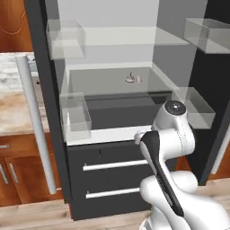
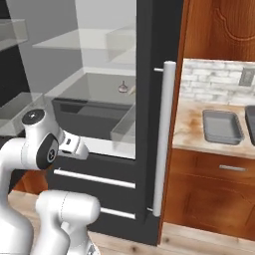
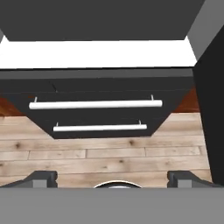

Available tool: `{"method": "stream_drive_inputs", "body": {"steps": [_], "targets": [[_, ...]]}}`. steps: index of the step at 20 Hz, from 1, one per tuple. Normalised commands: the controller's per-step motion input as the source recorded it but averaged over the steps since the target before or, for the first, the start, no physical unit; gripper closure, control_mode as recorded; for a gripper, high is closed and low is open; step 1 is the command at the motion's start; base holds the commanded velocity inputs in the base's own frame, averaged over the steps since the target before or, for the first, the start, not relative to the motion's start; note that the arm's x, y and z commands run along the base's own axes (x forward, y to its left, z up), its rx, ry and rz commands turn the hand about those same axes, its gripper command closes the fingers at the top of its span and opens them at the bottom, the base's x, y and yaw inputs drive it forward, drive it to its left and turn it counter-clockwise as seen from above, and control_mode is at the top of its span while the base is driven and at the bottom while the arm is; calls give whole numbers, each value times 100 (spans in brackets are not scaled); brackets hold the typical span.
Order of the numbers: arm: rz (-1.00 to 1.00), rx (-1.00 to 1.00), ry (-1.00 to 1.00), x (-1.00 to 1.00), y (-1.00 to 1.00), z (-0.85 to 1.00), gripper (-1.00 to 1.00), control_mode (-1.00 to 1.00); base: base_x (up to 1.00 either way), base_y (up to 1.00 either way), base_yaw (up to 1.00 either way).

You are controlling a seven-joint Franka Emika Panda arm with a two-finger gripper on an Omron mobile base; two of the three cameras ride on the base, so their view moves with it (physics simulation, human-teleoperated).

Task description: Place one garlic and one fish in each tupperware on the nearby counter, to pack two identical lunches.

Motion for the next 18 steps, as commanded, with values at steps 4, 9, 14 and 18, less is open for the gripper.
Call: {"method": "stream_drive_inputs", "body": {"steps": [4, 9, 14, 18], "targets": [[0, 0, 0, 0, 0, 0, -100, 100, 75, 0, -10], [0, 0, 0, 0, 0, 0, -100, 100, 79, 0, -8], [0, 0, 0, 0, 0, 0, -100, 100, 72, 0, -5], [0, 0, 0, 0, 0, 0, -100, 100, 41, 0, -3]]}}
